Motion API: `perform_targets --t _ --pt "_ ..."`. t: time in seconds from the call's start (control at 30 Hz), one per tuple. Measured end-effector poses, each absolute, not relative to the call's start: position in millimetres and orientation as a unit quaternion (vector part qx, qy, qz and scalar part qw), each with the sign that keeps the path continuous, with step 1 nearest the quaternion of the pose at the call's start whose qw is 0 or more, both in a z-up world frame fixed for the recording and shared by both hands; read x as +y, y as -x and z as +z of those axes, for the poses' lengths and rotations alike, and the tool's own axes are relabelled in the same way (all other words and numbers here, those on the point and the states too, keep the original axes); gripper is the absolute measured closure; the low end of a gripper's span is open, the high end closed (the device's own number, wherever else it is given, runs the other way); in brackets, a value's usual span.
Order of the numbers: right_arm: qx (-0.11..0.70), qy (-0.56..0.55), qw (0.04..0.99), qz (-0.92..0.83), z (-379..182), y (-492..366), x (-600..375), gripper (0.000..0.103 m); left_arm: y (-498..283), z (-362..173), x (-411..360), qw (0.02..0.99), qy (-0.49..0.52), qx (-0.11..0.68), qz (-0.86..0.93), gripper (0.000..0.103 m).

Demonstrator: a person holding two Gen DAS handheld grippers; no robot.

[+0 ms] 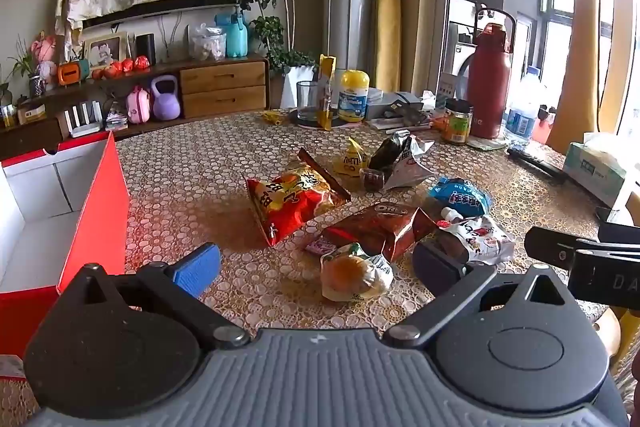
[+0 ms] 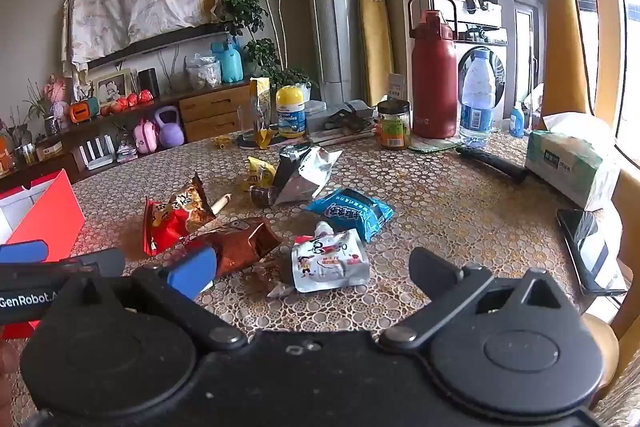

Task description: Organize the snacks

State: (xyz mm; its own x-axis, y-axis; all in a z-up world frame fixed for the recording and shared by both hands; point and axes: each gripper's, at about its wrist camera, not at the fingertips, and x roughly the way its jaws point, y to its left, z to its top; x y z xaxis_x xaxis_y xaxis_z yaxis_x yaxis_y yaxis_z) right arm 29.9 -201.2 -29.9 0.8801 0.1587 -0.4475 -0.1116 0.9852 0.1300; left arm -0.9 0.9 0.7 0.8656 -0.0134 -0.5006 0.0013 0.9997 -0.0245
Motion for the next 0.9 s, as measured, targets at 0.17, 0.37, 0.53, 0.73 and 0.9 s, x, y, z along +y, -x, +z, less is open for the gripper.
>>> perform_targets --t 0.17,0.37,0.53,0.73,0.9 --pt "0.235 -0.049 0.968 0.07 -30.1 -30.0 -200.8 0.0 1.4 -2.7 2.6 0.965 0.011 0.262 0.0 0.0" --pt "0.239 -0.048 0.967 0.067 -34.1 -29.6 -199.9 0.0 0.9 -1.9 1.2 0.965 0.01 0.263 0.0 0.0" --pt "0.242 -0.047 0.967 0.067 -32.0 -30.7 -201.0 0.0 1.0 -1.8 1.0 0.965 0.009 0.264 0.001 0.0" --pt "0.244 -0.046 0.967 0.065 -32.6 -30.9 -200.7 0.0 0.8 -1.6 0.3 0.964 0.009 0.264 0.001 0.0" --pt "0.244 -0.046 0.967 0.065 -32.7 -30.8 -200.6 0.0 -0.1 -1.4 1.4 0.965 0.009 0.264 0.002 0.0"
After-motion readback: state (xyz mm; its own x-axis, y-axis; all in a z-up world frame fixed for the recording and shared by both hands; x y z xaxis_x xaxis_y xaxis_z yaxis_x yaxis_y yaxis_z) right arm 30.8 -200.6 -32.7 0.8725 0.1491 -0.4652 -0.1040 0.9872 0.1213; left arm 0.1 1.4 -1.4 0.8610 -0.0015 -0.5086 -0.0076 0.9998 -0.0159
